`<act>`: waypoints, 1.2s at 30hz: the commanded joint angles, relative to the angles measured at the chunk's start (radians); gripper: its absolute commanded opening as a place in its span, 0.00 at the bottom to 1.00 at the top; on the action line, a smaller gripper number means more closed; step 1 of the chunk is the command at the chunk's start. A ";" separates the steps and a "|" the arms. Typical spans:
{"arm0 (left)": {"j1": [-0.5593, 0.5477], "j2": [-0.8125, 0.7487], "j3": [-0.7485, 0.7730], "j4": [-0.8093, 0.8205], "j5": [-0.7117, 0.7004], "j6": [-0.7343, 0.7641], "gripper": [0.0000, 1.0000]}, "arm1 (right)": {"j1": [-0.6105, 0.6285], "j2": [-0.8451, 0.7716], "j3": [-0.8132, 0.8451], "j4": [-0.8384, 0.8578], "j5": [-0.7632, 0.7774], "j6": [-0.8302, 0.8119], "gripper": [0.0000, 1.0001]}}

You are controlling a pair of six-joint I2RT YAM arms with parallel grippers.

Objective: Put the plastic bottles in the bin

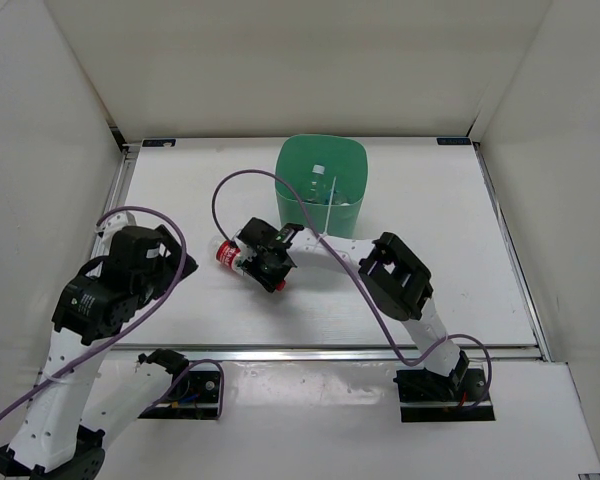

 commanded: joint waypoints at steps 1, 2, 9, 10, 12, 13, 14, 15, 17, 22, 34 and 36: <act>0.003 -0.010 -0.007 -0.086 -0.008 -0.006 1.00 | 0.007 0.022 -0.021 -0.051 -0.073 0.007 0.41; 0.003 -0.019 -0.007 -0.086 -0.008 -0.017 1.00 | 0.007 0.007 -0.041 -0.051 -0.073 0.007 0.37; 0.003 -0.028 -0.025 -0.086 -0.068 -0.051 1.00 | 0.053 -0.134 -0.024 -0.184 -0.081 0.055 0.00; 0.003 -0.037 -0.025 -0.086 -0.087 -0.066 1.00 | 0.062 -0.160 -0.008 -0.199 -0.068 0.070 0.00; 0.003 -0.038 -0.025 -0.086 -0.103 -0.098 1.00 | 0.090 -0.226 0.055 -0.241 -0.059 0.095 0.00; 0.003 -0.048 -0.025 -0.086 -0.112 -0.109 1.00 | 0.090 -0.243 0.096 -0.280 -0.050 0.107 0.00; 0.003 -0.048 -0.039 -0.086 -0.121 -0.120 1.00 | 0.102 -0.258 0.194 -0.303 -0.015 0.128 0.00; 0.003 -0.048 -0.053 -0.086 -0.137 -0.131 1.00 | 0.102 -0.280 0.251 -0.326 -0.005 0.129 0.00; 0.003 -0.048 -0.063 -0.077 -0.150 -0.144 1.00 | 0.102 -0.289 0.369 -0.388 -0.005 0.139 0.00; 0.003 -0.048 -0.092 -0.031 -0.151 -0.144 1.00 | 0.001 -0.303 0.667 -0.506 0.136 0.104 0.00; 0.003 -0.010 -0.102 0.027 -0.120 -0.123 1.00 | -0.367 -0.466 0.485 -0.506 0.091 0.102 0.20; 0.003 0.002 -0.102 0.049 -0.120 -0.123 1.00 | -0.367 -0.466 0.473 -0.506 0.079 0.103 0.27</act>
